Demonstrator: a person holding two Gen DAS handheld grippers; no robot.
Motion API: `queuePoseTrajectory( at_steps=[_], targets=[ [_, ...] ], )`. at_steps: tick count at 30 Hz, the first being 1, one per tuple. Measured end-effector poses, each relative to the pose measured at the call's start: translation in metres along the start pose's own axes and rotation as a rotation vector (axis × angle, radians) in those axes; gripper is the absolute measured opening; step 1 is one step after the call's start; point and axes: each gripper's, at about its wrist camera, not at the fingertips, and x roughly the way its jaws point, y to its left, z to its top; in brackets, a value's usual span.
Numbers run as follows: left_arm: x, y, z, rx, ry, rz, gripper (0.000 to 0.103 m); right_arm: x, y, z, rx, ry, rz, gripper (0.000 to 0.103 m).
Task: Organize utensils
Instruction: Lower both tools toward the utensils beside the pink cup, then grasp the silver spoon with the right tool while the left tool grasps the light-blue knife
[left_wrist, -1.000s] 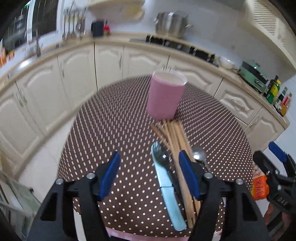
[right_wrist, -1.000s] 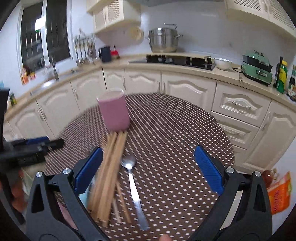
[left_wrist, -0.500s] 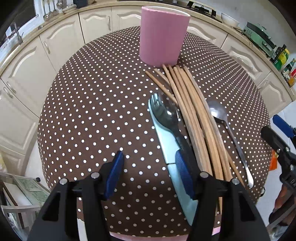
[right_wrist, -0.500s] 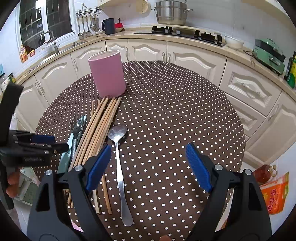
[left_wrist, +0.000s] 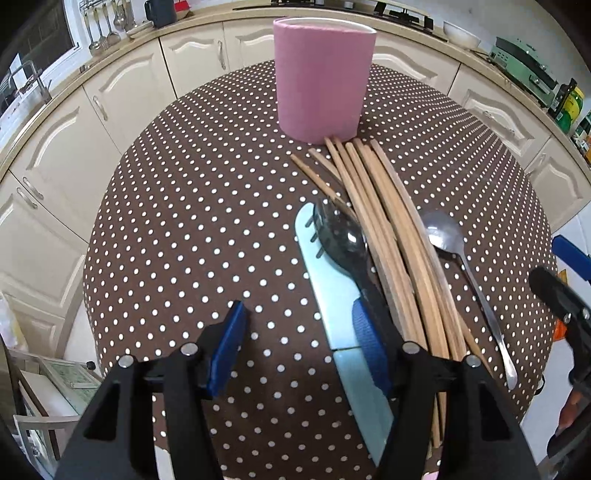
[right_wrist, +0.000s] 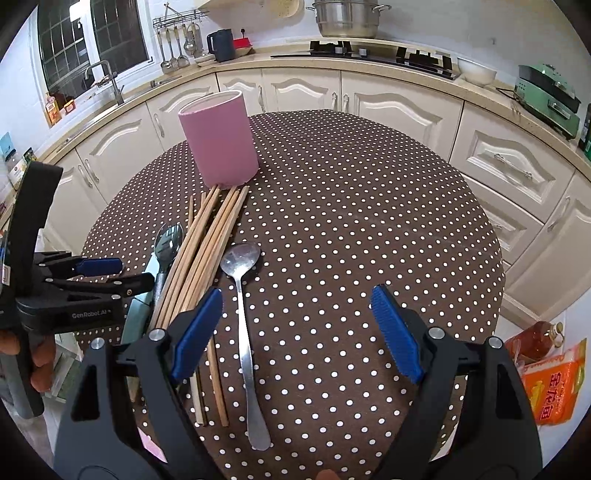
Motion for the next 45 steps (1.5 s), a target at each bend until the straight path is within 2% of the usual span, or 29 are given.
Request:
queuePoseTrajectory(
  at_steps=[9,10,12,13,15,17,19,22,23,24,25,26,30,33,36,37,39,42,43,44,45],
  targets=[
    [0.001,0.007,0.002,-0.018,0.001,-0.018,0.059,0.012,-0.003,0.006,0.01,0.045,0.035,0.081],
    [0.0,0.008,0.001,-0.022,-0.004,-0.027,0.057,0.014,-0.004,0.008,0.006,0.06,0.041,0.081],
    [-0.001,0.014,0.0,-0.045,-0.01,-0.047,0.043,0.02,-0.003,0.012,-0.011,0.094,0.053,0.081],
    [-0.002,0.017,-0.002,-0.055,-0.012,-0.055,0.031,0.023,-0.001,0.015,-0.019,0.11,0.063,0.081],
    [-0.004,0.022,-0.003,-0.077,-0.009,-0.066,0.027,0.031,0.004,0.021,-0.047,0.15,0.092,0.081],
    [-0.006,0.029,-0.005,-0.094,-0.014,-0.082,0.025,0.041,0.013,0.027,-0.082,0.205,0.122,0.073],
    [-0.008,0.037,-0.008,-0.125,-0.015,-0.1,0.022,0.051,0.022,0.03,-0.115,0.258,0.131,0.058],
    [-0.013,0.055,-0.011,-0.18,-0.009,-0.143,0.017,0.069,0.036,0.031,-0.178,0.335,0.112,0.049],
    [-0.014,0.06,-0.013,-0.196,-0.01,-0.159,0.013,0.074,0.041,0.032,-0.191,0.354,0.111,0.045],
    [-0.015,0.064,-0.014,-0.208,-0.013,-0.162,0.008,0.078,0.043,0.031,-0.199,0.369,0.111,0.036],
    [-0.017,0.068,-0.015,-0.216,-0.015,-0.138,0.0,0.082,0.047,0.031,-0.213,0.383,0.104,0.031],
    [-0.019,0.073,-0.016,-0.22,-0.025,-0.129,0.0,0.085,0.051,0.032,-0.231,0.386,0.089,0.03],
    [-0.021,0.076,-0.017,-0.215,-0.033,-0.174,0.0,0.092,0.054,0.038,-0.241,0.394,0.072,0.008],
    [-0.018,0.074,-0.017,-0.227,-0.014,-0.206,0.0,0.094,0.052,0.039,-0.224,0.382,0.081,0.006],
    [-0.02,0.084,-0.017,-0.289,-0.01,-0.289,0.001,0.093,0.045,0.039,-0.199,0.374,0.101,0.006],
    [-0.021,0.085,-0.016,-0.299,-0.007,-0.298,0.001,0.092,0.043,0.039,-0.195,0.373,0.105,0.006],
    [-0.02,0.084,-0.013,-0.289,0.007,-0.265,0.002,0.09,0.042,0.039,-0.196,0.372,0.106,0.006],
    [-0.02,0.073,-0.005,-0.265,0.023,-0.244,0.021,0.088,0.043,0.039,-0.196,0.37,0.108,0.006],
    [-0.019,0.066,0.0,-0.257,0.033,-0.221,0.039,0.087,0.042,0.038,-0.193,0.37,0.112,0.006],
    [-0.02,0.063,0.002,-0.25,0.045,-0.172,0.045,0.084,0.039,0.035,-0.19,0.369,0.117,0.006],
    [-0.02,0.059,0.004,-0.237,0.04,-0.132,0.045,0.084,0.04,0.035,-0.19,0.368,0.118,0.006]
  ],
)
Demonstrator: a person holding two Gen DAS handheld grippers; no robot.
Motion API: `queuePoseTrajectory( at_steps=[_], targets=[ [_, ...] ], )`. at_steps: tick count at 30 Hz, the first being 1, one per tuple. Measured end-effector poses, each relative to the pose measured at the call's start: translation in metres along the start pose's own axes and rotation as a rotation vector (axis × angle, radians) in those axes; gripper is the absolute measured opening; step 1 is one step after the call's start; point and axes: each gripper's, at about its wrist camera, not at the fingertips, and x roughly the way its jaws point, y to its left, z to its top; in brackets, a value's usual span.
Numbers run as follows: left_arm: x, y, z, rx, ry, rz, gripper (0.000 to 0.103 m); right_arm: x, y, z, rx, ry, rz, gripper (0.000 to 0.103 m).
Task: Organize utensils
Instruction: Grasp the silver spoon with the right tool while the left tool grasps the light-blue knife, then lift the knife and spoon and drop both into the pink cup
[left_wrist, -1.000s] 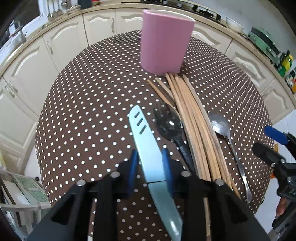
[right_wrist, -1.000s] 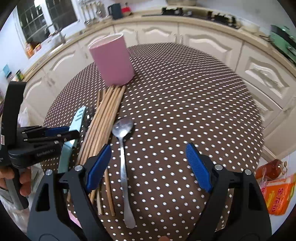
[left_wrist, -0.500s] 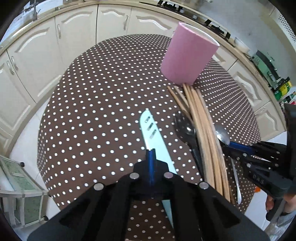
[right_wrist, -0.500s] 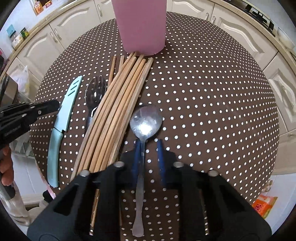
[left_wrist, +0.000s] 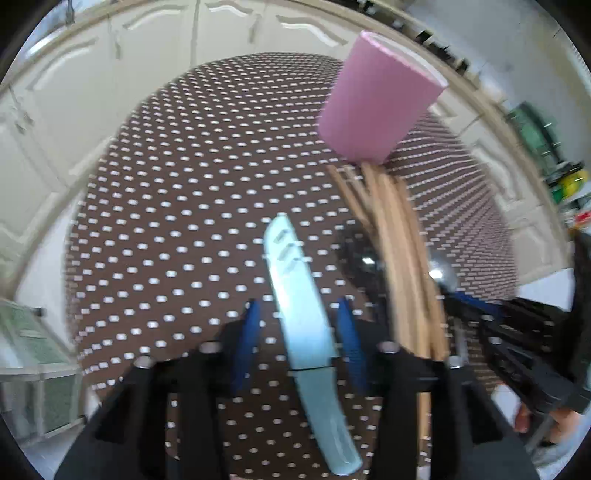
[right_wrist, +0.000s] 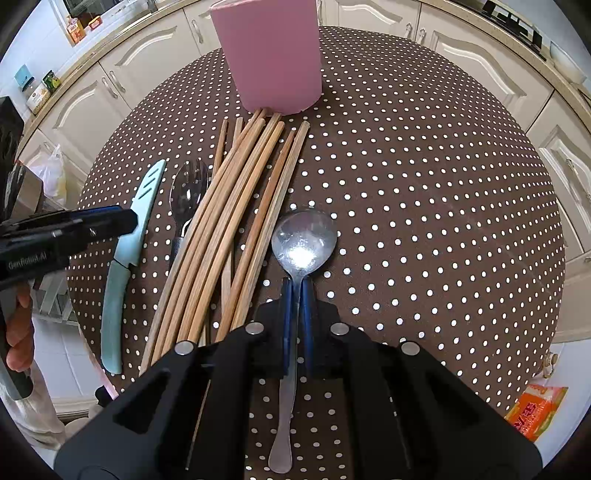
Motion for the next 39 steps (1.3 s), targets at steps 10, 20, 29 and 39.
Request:
queuePoseTrajectory(
  at_steps=[10,20,29,39],
  targets=[
    [0.022,-0.053,0.008,0.161,-0.006,0.183,0.042,-0.002,-0.004,-0.004,-0.001,-0.014,0.018,0.006],
    [0.021,-0.044,0.007,0.101,-0.052,0.088,0.025,-0.008,-0.001,-0.017,0.008,-0.07,0.007,0.004],
    [0.002,-0.03,0.01,0.048,-0.12,-0.028,0.024,-0.042,-0.013,-0.019,0.07,-0.19,0.028,0.004],
    [-0.048,-0.045,0.011,0.083,-0.296,-0.157,0.024,-0.094,-0.009,-0.006,0.073,-0.372,0.081,0.004]
  ],
)
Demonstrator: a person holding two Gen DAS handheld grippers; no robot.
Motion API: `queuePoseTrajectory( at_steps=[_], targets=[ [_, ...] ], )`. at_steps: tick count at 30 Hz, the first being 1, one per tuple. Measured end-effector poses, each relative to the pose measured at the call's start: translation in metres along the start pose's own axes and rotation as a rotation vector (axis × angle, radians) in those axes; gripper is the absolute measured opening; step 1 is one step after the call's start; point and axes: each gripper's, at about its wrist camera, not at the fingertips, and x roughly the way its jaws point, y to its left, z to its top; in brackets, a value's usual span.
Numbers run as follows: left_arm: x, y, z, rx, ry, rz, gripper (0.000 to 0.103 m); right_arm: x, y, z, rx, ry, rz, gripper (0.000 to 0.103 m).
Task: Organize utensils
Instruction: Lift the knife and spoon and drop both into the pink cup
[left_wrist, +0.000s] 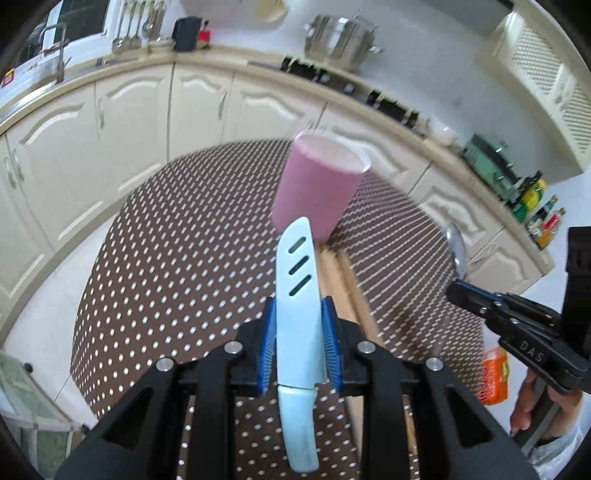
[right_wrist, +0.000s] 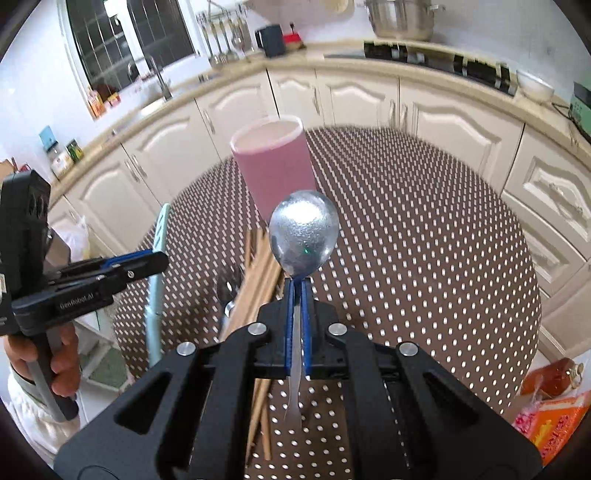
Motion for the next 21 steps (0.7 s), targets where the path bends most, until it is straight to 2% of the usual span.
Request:
queuePoseTrajectory(
  at_steps=[5,21],
  targets=[
    [-0.018,-0.012,0.011,0.041,-0.074,-0.052,0.024,-0.008,0.006,0.011,-0.005,-0.05,0.03,0.004],
    [-0.039,-0.026,0.042,0.112,-0.171,-0.108,0.024,-0.018,0.016,0.041,-0.014,-0.15,0.101,0.004]
  ],
)
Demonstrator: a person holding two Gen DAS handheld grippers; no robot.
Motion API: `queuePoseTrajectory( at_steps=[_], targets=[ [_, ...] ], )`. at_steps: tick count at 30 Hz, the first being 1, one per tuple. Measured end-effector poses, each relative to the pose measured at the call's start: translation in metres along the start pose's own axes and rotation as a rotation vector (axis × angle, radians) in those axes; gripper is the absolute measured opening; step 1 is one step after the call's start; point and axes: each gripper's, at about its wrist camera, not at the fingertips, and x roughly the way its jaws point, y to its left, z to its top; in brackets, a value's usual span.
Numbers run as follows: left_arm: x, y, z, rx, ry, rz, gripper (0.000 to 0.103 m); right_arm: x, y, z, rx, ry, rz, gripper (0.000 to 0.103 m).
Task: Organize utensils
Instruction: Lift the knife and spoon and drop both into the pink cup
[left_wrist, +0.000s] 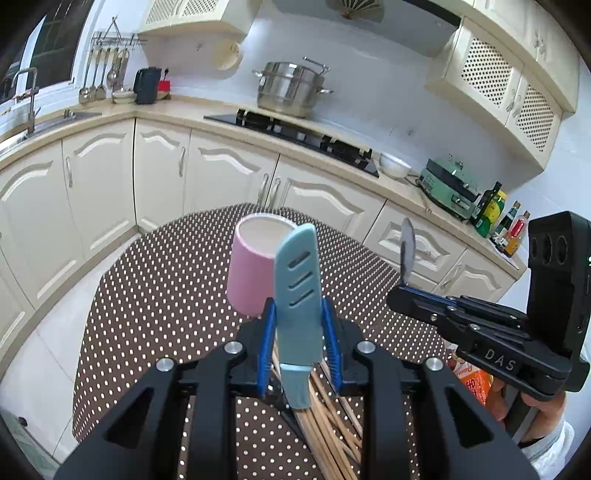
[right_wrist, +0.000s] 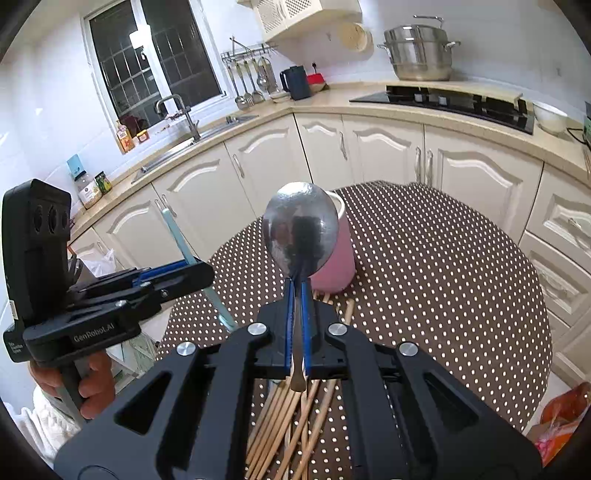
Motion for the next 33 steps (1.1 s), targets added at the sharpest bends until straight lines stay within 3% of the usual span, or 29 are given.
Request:
queuePoseTrajectory(
  at_steps=[10,14,21,27,33],
  targets=[
    [-0.01,-0.019,0.049,0.056,-0.11,-0.002,0.024,-0.008,0.011,0.049,-0.018,-0.145,-0.009,0.005],
    [-0.015,-0.032,0.075,0.108,-0.192,0.038,0.024,-0.009,0.016,0.071,-0.026,-0.211,-0.017,0.005],
    [0.001,-0.035,0.108,0.12,-0.269,0.096,0.024,0.004,0.018,0.097,-0.063,-0.29,-0.073,0.005],
    [0.026,-0.024,0.118,0.087,-0.269,0.097,0.024,0.025,0.006,0.102,-0.045,-0.303,-0.087,0.005],
    [0.056,-0.01,0.104,0.077,-0.231,0.132,0.024,0.054,-0.012,0.084,-0.003,-0.272,-0.102,0.005]
  ],
)
